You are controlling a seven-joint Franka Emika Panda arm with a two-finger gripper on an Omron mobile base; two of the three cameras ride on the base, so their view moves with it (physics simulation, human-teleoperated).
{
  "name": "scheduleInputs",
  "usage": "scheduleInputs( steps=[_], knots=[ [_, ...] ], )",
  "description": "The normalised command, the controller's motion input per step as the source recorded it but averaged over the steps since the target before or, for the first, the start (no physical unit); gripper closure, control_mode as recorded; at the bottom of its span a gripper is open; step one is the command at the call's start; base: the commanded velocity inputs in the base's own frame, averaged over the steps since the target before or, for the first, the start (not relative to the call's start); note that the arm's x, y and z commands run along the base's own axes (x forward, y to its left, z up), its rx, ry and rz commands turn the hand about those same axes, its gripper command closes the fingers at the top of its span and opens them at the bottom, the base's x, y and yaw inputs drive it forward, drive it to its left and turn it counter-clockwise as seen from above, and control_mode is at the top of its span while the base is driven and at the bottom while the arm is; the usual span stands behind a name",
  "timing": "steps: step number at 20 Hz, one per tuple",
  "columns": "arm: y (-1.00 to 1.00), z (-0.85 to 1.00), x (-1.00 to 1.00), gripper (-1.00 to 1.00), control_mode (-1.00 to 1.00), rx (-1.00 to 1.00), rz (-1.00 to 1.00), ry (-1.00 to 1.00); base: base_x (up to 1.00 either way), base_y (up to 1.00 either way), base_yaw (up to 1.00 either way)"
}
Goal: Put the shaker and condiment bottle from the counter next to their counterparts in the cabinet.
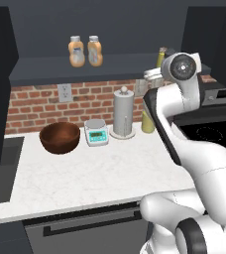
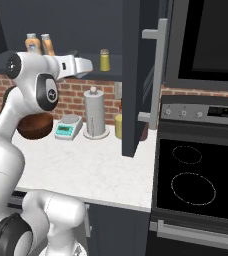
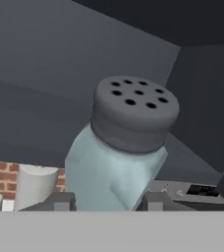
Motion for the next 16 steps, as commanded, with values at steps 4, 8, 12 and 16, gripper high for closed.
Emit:
scheduleInputs(
  steps=[4, 8, 12, 16],
  knots=[
    [0.0, 0.0, 0.22, 1.0, -1.0, 0.04, 0.0, 0.0, 0.0, 0.0, 0.0],
    [0.0, 0.0, 0.57, 1.0, -1.0, 0.17, 0.0, 0.0, 0.0, 0.0, 0.0],
    [0.06, 0.0, 0.51, 1.0, -1.0, 0.16, 0.0, 0.0, 0.0, 0.0, 0.0],
    [0.17, 0.03, 0.5, 1.0, -1.0, 0.06, 0.0, 0.02, 0.0, 0.0, 0.0]
  ],
)
